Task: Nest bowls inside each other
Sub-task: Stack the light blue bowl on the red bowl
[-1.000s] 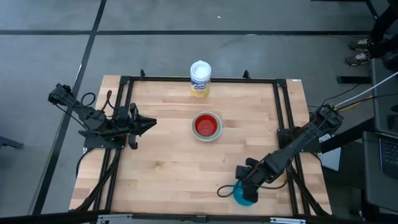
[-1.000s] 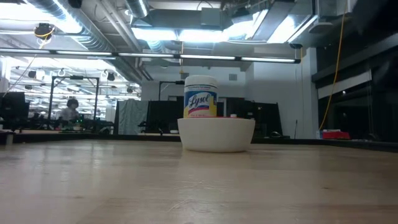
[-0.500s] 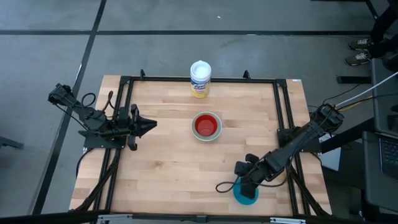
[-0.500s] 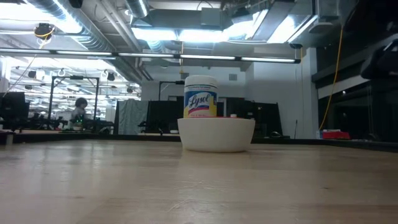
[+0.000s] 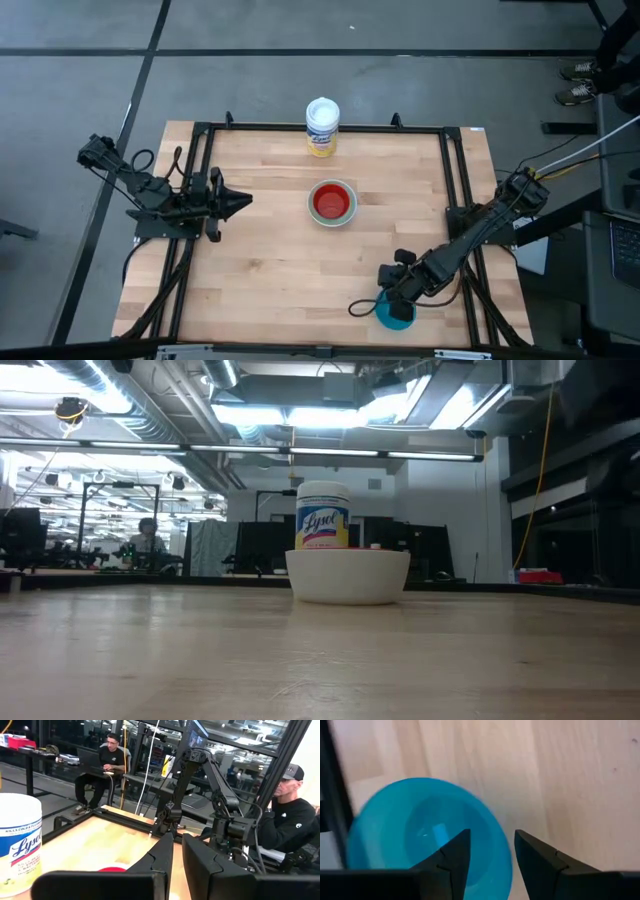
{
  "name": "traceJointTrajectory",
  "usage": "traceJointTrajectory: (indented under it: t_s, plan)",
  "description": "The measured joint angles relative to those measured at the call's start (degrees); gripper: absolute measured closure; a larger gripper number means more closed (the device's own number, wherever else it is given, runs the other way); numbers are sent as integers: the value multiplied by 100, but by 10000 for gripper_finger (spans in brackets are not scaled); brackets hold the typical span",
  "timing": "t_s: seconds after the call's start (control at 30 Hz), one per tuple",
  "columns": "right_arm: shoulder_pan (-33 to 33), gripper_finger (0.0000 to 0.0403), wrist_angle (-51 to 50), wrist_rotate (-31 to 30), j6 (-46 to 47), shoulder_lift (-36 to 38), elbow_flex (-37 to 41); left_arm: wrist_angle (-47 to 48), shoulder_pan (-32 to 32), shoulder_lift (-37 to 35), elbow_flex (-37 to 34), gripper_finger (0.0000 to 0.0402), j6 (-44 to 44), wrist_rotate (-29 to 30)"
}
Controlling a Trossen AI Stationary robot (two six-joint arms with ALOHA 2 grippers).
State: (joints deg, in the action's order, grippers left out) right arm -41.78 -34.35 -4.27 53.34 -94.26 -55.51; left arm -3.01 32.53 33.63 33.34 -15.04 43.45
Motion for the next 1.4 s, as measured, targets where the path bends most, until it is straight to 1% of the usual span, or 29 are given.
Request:
traceJointTrajectory:
  t_s: [0.1,0.17,0.23,0.3,0.33,0.43,0.53,0.6,0.77,0.83,0.93,1.0,1.07,1.13,1.2,1.27,1.4]
  plan:
    - [8,260,26,-31,3,-184,0,2,0,0,0,366,24,121]
    - [44,282,33,-47,52,-287,0,10,0,-2,2,369,58,355]
    - [100,323,33,-52,90,-359,4,61,0,-31,2,374,86,644]
    - [191,377,137,-69,104,-371,4,159,0,-102,3,383,133,961]
    - [231,387,252,-116,116,-371,3,281,0,-156,4,387,149,1118]
    - [416,395,315,-318,415,-372,5,953,0,-414,4,399,59,1643]
    - [691,397,669,-728,700,-373,7,1781,0,-861,-56,398,-291,2085]
    - [947,398,1032,-1032,850,-373,7,1851,0,-1319,-302,398,-309,2185]
    - [1673,400,2110,-1640,1036,-373,7,979,0,-2629,-1334,398,257,2105]
    - [2026,400,2529,-1715,972,-358,7,586,0,-3006,-1790,396,402,2057]
    - [2617,401,3070,-1644,816,-276,7,1,0,-3319,-2497,398,354,2015]
    - [3061,401,3244,-1332,791,-205,-2,-529,0,-3344,-2930,399,243,1959]
    - [3501,401,3124,-934,792,-150,0,-973,0,-3326,-3284,400,143,1898]
    - [3878,401,3003,-485,798,-90,-1,-821,-1,-3210,-3246,398,-105,1859]
    - [4151,402,2459,-196,767,-30,-163,-900,-2,-3026,-3255,395,-68,1891]
    - [4293,402,1657,-146,488,-30,-588,-1106,-2,-2909,-3247,395,43,1910]
    - [4525,402,-234,-273,-147,-88,-1970,-1148,-8,-2719,-3249,398,61,1994]
